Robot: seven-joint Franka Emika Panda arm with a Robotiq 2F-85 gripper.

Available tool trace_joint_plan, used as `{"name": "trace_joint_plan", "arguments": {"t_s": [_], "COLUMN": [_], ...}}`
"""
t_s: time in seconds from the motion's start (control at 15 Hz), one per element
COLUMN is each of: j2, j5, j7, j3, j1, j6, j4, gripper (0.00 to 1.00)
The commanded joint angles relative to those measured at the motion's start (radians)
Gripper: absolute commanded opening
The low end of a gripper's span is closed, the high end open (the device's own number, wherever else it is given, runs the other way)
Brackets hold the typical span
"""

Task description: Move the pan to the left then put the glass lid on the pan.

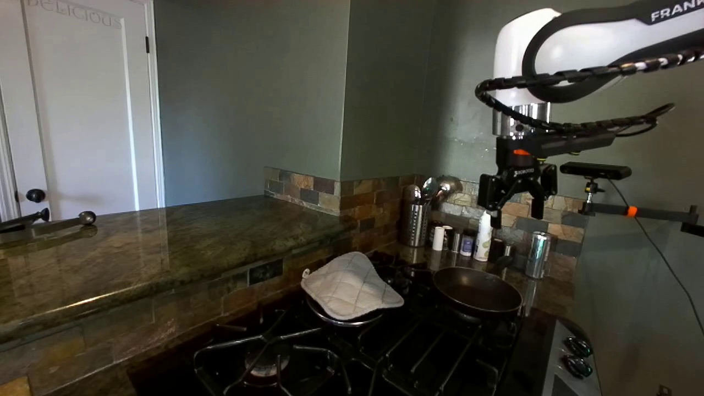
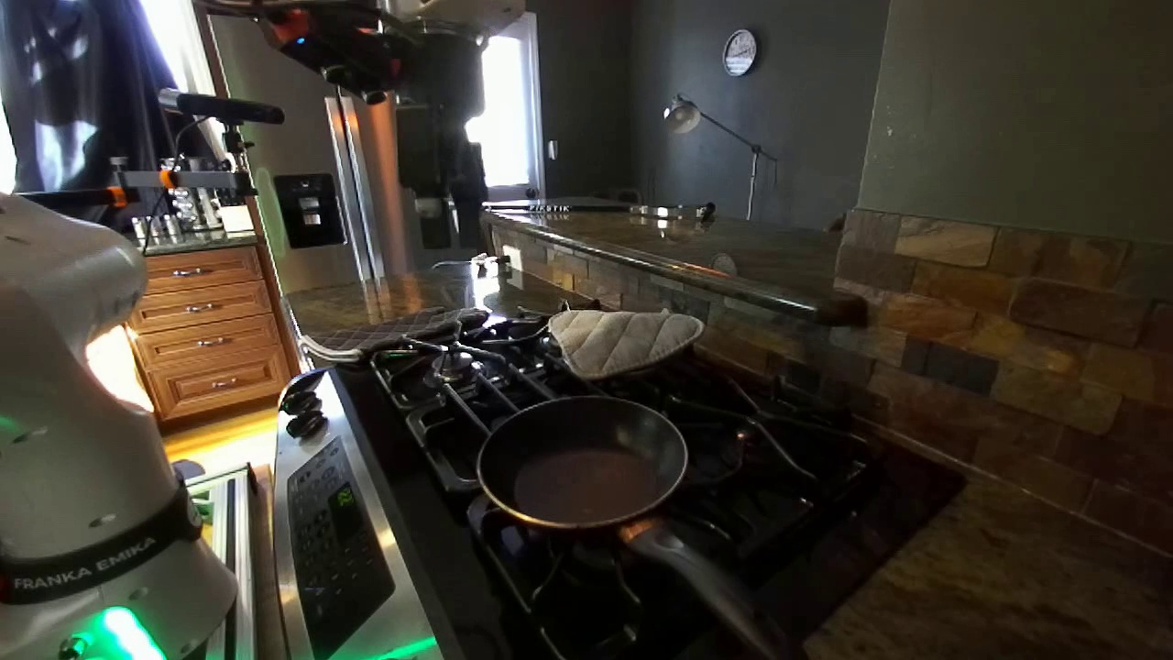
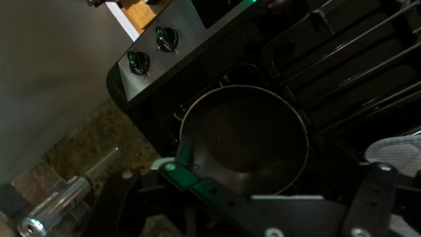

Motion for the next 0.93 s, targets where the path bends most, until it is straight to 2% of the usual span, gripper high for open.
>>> {"name": "trace_joint_plan", "arguments": {"t_s": [0.0,0.2,0.27,0.6,0.67,0.87], "j2": [0.027,0.078,0.05,0.061,0.102,0.168], "j5": [-0.027,-0.02,-0.009,-0.01,-0.025,-0.015], "j7": [0.093,0.14,0.086,0.077,0.165,0.296], "j3": [-0.068,-0.127,-0.102,-0.101,-0.082,-0.104], "j1": [-0.087,-0.164,-0.134,-0.142,-0.177,-0.214], "j6": [0.127,0.293,0.21,0.228,0.239,0.299], "j4": [-0.076,-0.106,-0.079,-0.079,-0.069,-0.067], "gripper": [1.0,1.0,1.0,1.0,1.0,1.0]}}
